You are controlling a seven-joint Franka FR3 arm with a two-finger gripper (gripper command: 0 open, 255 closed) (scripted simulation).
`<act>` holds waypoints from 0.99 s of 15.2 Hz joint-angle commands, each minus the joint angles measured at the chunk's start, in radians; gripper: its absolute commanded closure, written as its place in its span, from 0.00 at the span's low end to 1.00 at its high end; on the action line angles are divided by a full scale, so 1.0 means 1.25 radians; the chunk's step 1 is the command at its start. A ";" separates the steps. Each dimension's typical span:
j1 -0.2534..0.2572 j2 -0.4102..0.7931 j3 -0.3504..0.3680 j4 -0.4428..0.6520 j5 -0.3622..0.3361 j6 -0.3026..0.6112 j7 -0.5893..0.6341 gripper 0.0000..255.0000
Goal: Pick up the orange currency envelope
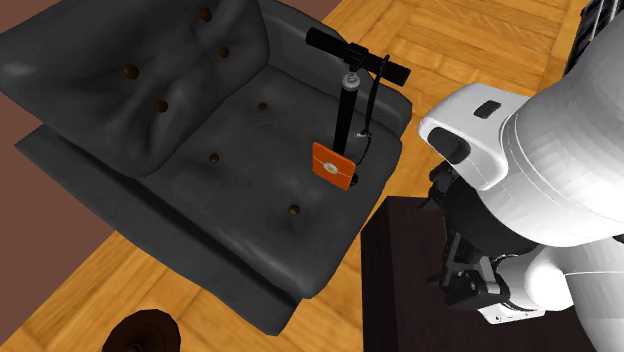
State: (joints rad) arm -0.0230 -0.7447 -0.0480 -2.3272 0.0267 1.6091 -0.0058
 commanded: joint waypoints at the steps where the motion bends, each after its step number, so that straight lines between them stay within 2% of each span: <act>1: 0.000 0.000 0.000 0.000 0.000 0.000 0.000 0.00; 8: -0.051 0.080 -0.062 -0.076 -0.037 0.155 -0.014 0.00; 15: -0.098 0.200 -0.130 -0.112 -0.061 0.312 -0.030 0.00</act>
State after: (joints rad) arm -0.1381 -0.5282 -0.1973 -2.4669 -0.0469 1.9636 -0.0398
